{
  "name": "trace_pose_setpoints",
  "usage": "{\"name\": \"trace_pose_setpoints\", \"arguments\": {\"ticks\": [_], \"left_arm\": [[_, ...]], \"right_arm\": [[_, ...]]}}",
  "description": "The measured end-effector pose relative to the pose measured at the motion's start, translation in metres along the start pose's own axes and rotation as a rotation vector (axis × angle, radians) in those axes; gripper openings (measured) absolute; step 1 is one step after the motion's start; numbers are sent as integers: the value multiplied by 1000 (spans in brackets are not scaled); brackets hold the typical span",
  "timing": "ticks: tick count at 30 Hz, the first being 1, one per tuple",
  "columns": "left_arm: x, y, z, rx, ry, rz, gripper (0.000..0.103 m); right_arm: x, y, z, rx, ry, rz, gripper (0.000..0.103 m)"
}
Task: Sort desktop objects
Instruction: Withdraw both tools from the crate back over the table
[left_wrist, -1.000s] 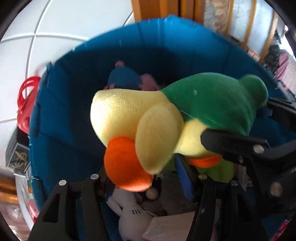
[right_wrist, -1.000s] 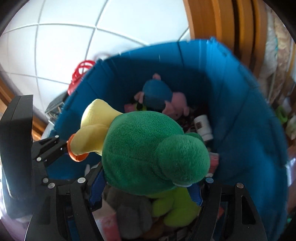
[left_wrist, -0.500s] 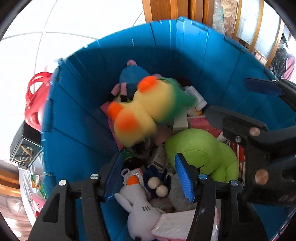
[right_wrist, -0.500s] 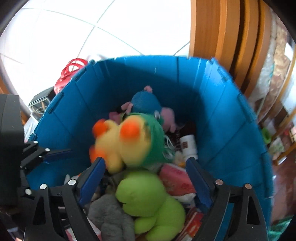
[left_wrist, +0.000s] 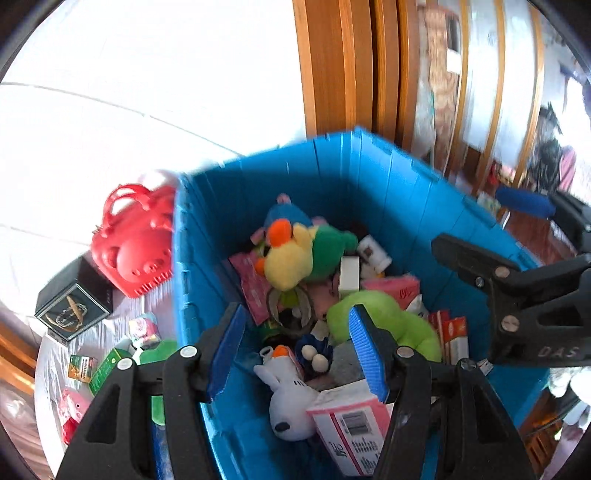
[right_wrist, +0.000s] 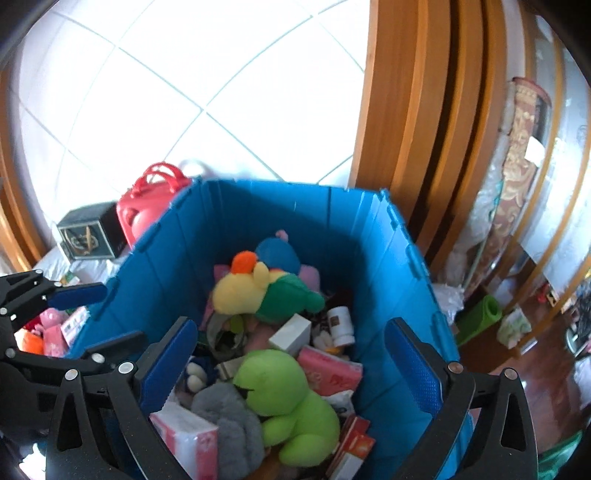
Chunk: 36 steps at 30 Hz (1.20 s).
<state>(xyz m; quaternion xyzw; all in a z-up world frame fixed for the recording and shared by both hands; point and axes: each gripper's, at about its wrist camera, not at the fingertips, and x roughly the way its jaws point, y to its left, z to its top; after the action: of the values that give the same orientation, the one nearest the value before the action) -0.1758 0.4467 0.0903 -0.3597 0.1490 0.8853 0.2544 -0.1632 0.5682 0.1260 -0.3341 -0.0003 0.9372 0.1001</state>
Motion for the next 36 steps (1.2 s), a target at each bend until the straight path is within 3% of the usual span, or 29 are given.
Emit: {"name": "trace_pose_setpoints", "arguments": {"ticks": [7, 13, 14, 16, 19, 24, 28, 36], "left_arm": [[-68, -8, -41, -33, -267, 44, 81], [-95, -8, -81, -110, -449, 55, 81], [-93, -5, -86, -114, -454, 47, 81], [-80, 0, -96, -112, -368, 19, 81], [-72, 20, -112, -171, -334, 4, 81], [-84, 52, -135, -203, -361, 123, 81], [-86, 91, -159, -280, -303, 142, 81], [-95, 186, -230, -463, -225, 320, 81]], "right_arm": [[-56, 7, -30, 80, -182, 10, 103], [-93, 11, -72, 226, -406, 28, 103], [-95, 12, -77, 244, -429, 58, 103], [-95, 15, -85, 276, -444, 127, 103], [-89, 27, -90, 275, -436, 174, 103], [-86, 68, -94, 219, -449, 259, 103], [-89, 114, -89, 140, -460, 320, 103], [-88, 210, -79, 19, -454, 451, 103]]}}
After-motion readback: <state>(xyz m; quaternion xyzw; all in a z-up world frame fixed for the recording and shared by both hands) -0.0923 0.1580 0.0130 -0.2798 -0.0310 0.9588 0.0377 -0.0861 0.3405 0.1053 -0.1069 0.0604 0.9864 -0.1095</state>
